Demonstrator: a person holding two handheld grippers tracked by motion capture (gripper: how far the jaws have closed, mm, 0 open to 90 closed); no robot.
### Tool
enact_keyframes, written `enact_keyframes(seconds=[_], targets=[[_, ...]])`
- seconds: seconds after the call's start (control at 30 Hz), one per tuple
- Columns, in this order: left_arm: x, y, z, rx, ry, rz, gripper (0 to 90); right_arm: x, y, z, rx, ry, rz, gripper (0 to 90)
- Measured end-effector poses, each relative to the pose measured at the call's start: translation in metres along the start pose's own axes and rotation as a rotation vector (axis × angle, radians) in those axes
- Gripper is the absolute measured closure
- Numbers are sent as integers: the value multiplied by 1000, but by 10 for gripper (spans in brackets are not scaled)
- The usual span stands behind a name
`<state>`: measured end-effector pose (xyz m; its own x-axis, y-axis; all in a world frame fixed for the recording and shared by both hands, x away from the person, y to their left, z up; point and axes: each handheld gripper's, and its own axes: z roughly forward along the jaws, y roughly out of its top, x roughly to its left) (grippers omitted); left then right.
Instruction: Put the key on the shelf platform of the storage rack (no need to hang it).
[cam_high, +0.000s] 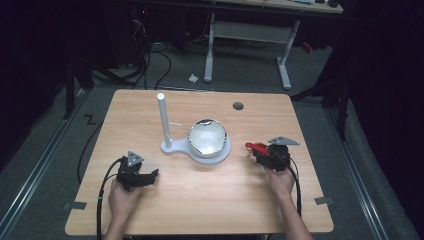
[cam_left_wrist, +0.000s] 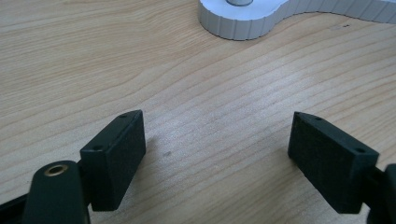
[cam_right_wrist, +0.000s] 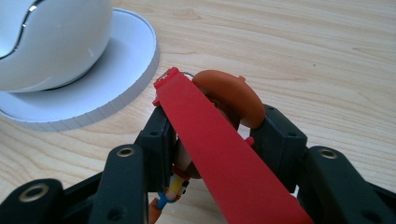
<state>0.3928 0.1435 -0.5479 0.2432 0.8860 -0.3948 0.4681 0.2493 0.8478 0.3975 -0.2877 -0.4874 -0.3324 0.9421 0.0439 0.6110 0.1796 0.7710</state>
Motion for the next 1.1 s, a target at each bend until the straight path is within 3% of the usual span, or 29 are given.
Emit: enact_keyframes(seconds=[0.6, 1.1], targets=[[0, 0, 0, -2, 1, -1, 194, -2, 9, -39, -78, 59, 4, 523], [0, 0, 1, -5, 2, 1, 193, 2, 9, -55, -87, 106, -6, 523]])
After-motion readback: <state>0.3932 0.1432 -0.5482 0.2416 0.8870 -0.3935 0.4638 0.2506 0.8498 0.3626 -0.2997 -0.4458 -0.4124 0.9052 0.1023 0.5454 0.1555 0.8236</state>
